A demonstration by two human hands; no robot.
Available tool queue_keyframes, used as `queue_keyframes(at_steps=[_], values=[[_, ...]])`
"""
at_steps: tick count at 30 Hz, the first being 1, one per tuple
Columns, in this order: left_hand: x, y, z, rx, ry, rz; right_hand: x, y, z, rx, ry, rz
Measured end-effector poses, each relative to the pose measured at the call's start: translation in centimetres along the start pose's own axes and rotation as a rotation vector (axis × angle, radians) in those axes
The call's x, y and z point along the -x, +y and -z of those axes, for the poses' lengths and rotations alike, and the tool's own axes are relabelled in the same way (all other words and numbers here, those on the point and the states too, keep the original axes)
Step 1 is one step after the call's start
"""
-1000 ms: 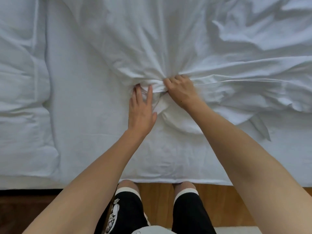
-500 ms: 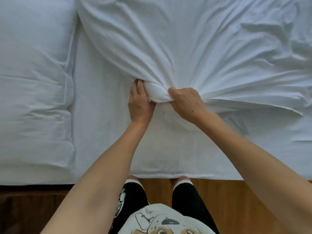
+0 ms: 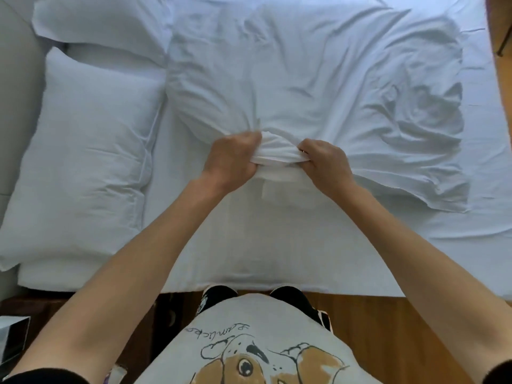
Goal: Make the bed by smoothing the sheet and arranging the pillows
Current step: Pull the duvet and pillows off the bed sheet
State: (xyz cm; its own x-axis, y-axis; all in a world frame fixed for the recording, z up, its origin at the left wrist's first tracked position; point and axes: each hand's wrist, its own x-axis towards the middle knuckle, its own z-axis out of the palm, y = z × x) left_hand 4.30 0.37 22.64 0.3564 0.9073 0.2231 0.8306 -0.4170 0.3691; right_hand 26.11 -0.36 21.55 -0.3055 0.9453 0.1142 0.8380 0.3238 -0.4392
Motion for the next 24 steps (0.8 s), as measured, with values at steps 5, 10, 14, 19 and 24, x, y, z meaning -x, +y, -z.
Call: queue_keyframes(at_steps=[5, 10, 14, 19, 24], values=[[0.1, 4.8, 3.2, 0.021, -0.086, -0.010, 0.6, -1.2, 2.3, 0.100, 0.024, 0.180], [1.6, 5.5, 1.7, 0.040, -0.078, 0.112, -1.1, -2.1, 2.0, 0.109, -0.213, 0.196], [3.9, 4.9, -1.5, 0.200, -0.007, 0.313, -2.3, -1.4, 1.8, 0.148, -0.380, 0.165], [6.5, 6.0, -5.8, 0.283, -0.076, 0.424, -2.7, -1.2, 1.7, 0.160, -0.467, 0.139], [3.1, 6.6, -7.7, 0.341, 0.108, 0.755, -3.9, -1.4, 2.3, 0.087, -0.460, 0.093]])
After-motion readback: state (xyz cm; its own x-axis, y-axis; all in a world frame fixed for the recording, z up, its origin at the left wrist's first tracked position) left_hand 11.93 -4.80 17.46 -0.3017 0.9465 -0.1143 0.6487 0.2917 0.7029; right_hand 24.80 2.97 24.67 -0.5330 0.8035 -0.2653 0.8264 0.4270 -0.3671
